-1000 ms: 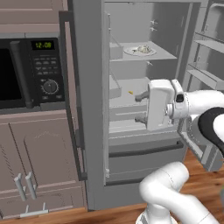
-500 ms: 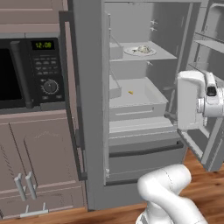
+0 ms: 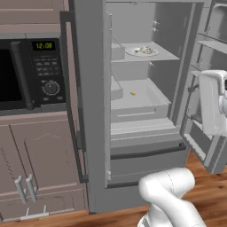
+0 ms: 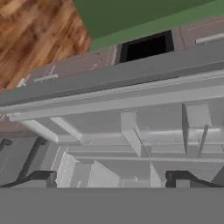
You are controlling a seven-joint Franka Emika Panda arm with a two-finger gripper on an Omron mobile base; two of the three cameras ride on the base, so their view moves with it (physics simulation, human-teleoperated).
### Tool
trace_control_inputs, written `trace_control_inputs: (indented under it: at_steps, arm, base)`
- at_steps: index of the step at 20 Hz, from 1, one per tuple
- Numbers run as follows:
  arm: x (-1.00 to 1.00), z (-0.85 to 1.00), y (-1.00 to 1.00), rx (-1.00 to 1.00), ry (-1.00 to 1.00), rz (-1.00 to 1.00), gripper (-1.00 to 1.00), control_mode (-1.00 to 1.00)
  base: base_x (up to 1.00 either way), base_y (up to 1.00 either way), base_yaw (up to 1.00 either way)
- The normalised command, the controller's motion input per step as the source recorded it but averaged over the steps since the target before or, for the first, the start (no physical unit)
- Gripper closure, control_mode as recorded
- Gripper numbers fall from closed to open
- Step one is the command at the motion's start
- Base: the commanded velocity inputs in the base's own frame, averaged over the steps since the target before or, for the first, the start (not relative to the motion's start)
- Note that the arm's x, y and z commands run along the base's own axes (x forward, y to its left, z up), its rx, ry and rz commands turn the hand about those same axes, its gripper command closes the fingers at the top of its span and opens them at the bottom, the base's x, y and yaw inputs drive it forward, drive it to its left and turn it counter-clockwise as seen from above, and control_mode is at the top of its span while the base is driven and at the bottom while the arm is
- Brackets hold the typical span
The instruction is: Retrieve the fish from the fridge and place it on the saucepan with marinade on the stove.
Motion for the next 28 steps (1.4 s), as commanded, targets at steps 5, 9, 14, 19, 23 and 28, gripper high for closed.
trace_control_inputs:
  at_steps: [5, 9, 14, 19, 23, 28]
  arm:
    - [0.00, -0.01, -0.37, -0.08, 0.27, -0.40, -1.00, -1.00]
    - [0.00, -0.03, -0.02, -0.01, 0.22, -0.37, -1.00, -1.00]
    - [0.00, -0.25, 0.01, 0.01, 0.04, -0.34, -1.00, -1.00]
    - [0.00, -0.35, -0.01, 0.16, -0.04, -0.36, -1.00, -1.00]
    - [0.00, -0.23, -0.09, 0.28, -0.10, -0.43, -1.00, -1.00]
    - [-0.06, 0.00, -0.23, 0.32, -0.07, -0.44, -1.00, -1.00]
  base:
    - [0.00, 0.00, 0.00]
    - [0.00, 0.00, 0.00]
    - [0.00, 0.00, 0.00]
    - [0.00, 0.00, 0.00]
    - [0.00, 0.00, 0.00]
    - [0.00, 0.00, 0.00]
